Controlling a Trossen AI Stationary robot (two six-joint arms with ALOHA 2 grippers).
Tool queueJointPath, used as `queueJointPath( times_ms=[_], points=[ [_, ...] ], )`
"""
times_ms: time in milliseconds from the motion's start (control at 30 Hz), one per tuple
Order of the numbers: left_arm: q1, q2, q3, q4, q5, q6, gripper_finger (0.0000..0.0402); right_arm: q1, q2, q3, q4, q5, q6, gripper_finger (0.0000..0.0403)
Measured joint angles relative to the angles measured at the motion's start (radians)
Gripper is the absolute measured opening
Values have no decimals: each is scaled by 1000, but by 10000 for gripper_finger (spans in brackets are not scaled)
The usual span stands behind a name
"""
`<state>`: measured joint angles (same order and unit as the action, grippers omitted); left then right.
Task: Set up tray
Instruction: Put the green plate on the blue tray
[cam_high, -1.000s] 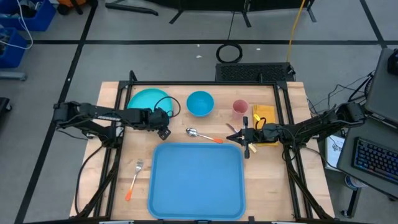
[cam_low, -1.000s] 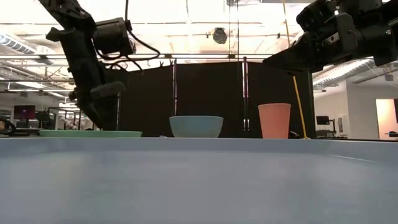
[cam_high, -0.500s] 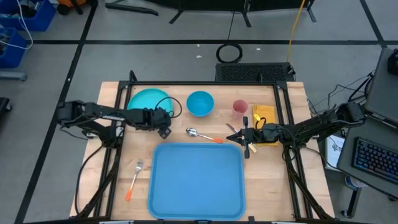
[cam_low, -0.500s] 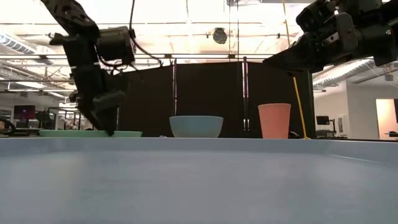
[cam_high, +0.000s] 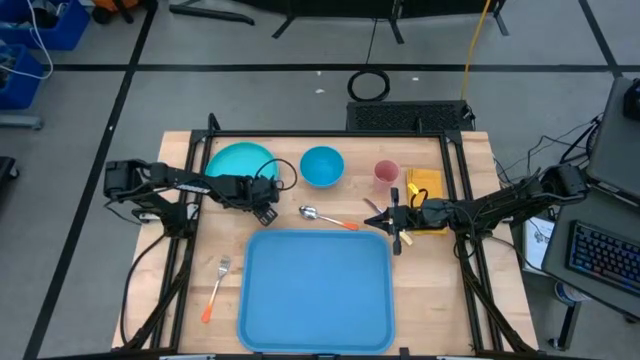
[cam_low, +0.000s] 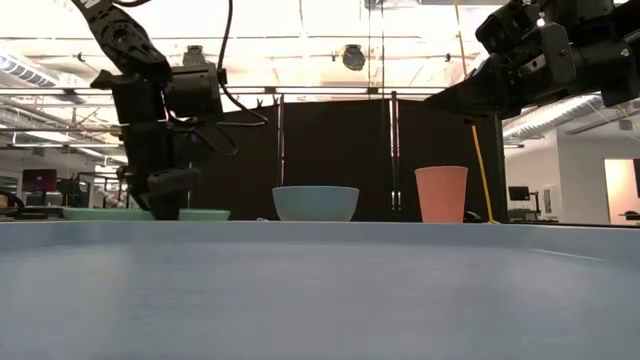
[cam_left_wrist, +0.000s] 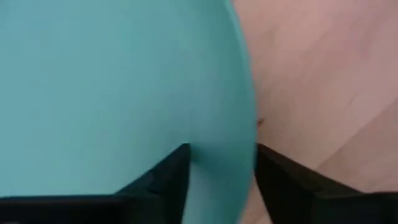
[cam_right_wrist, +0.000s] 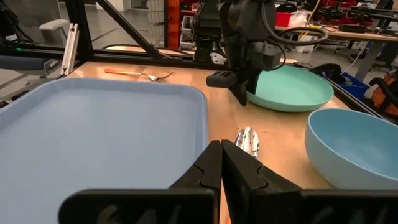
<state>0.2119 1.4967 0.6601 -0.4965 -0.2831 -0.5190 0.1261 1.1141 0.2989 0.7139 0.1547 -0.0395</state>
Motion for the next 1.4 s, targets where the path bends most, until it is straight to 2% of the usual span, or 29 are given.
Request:
queueJointPath(
  times_ms=[167,233,367,633,800,1067,1267,1400],
  points=[
    [1,0,1,1,-28,43,32,0,0,0,0,0,1,0],
    [1,0,0,-2,-48,57,17,0,0,0,0,0,1,0],
    [-6,1,0,-4,-64,77,22,0,0,0,0,0,1,0],
    [-68,2,-3,-18,-148,85,8,0,0,0,-1,0,1,0],
    [-115,-4,11,-66,-187,51,8,0,0,0,-10,0,1,0],
    [-206,-75,73,-110,-236,27,8,0,0,0,-14,0,1,0],
    [-302,-153,149,-211,-340,-11,8,0,0,0,-16,0,2,0],
    [-370,-180,215,-237,-364,-11,8,0,1,0,-15,1,2,0]
  ],
)
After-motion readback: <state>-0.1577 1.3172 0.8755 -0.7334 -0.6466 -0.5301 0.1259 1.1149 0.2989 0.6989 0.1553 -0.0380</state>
